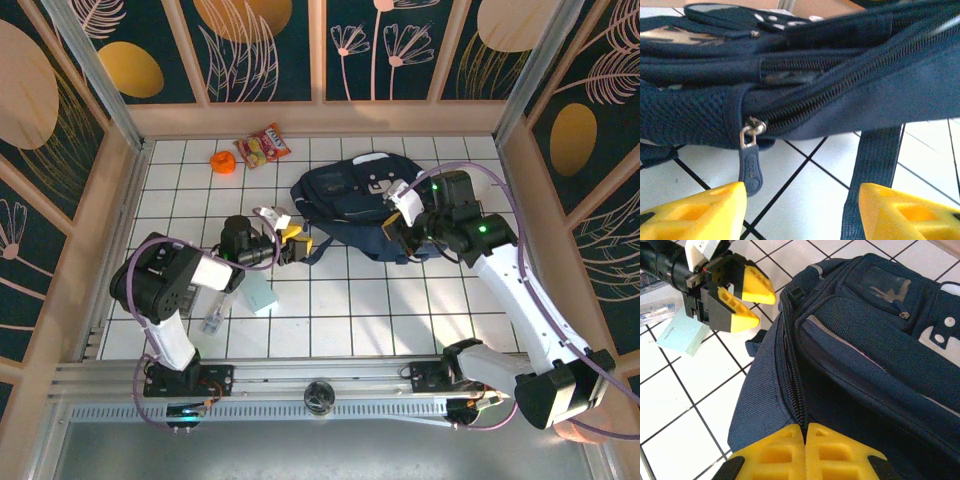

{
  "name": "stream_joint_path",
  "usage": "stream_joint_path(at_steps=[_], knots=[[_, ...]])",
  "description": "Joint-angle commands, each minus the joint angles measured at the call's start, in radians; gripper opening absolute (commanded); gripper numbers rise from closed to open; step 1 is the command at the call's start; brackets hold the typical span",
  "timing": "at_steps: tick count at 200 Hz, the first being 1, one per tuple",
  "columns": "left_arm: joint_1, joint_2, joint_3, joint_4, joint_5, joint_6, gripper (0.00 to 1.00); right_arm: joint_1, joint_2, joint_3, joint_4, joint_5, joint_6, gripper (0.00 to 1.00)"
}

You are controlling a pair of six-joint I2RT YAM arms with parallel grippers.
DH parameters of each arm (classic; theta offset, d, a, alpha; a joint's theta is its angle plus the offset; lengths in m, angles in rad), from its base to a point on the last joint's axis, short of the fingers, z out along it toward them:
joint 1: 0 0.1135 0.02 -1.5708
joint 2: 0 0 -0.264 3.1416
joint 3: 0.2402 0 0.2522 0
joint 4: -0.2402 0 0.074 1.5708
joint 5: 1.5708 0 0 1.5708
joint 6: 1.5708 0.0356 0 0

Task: Pack the student bag

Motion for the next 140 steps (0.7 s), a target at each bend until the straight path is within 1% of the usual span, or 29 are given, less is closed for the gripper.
stream_joint_path(at_steps=[1,28,58,107,118,125,140], knots=[[0.003,0.035,-0.002,0.076,0.042,0.082,0.58,-0.008,-0.032,0.039,0.087,-0.044,-0.002,0.0],[0.0,0.064,0.026,0.093,0.05,0.107,0.55,-0.009,-0.038,0.037,0.088,-0.045,0.002,0.0],[-0.004,0.096,0.068,0.082,0.057,0.132,0.53,-0.008,-0.043,0.034,0.091,-0.047,0.008,0.0],[-0.008,0.145,0.098,0.153,0.059,0.101,0.47,-0.009,-0.046,0.029,0.097,-0.055,0.014,0.0],[-0.008,0.152,0.101,0.161,0.054,0.093,0.48,-0.009,-0.048,0.028,0.097,-0.055,0.014,0.0],[-0.008,0.155,0.103,0.163,0.043,0.084,0.51,-0.009,-0.049,0.03,0.095,-0.053,0.016,0.0],[-0.008,0.154,0.098,0.168,-0.022,0.068,0.57,-0.009,-0.052,0.03,0.095,-0.051,0.018,0.0]])
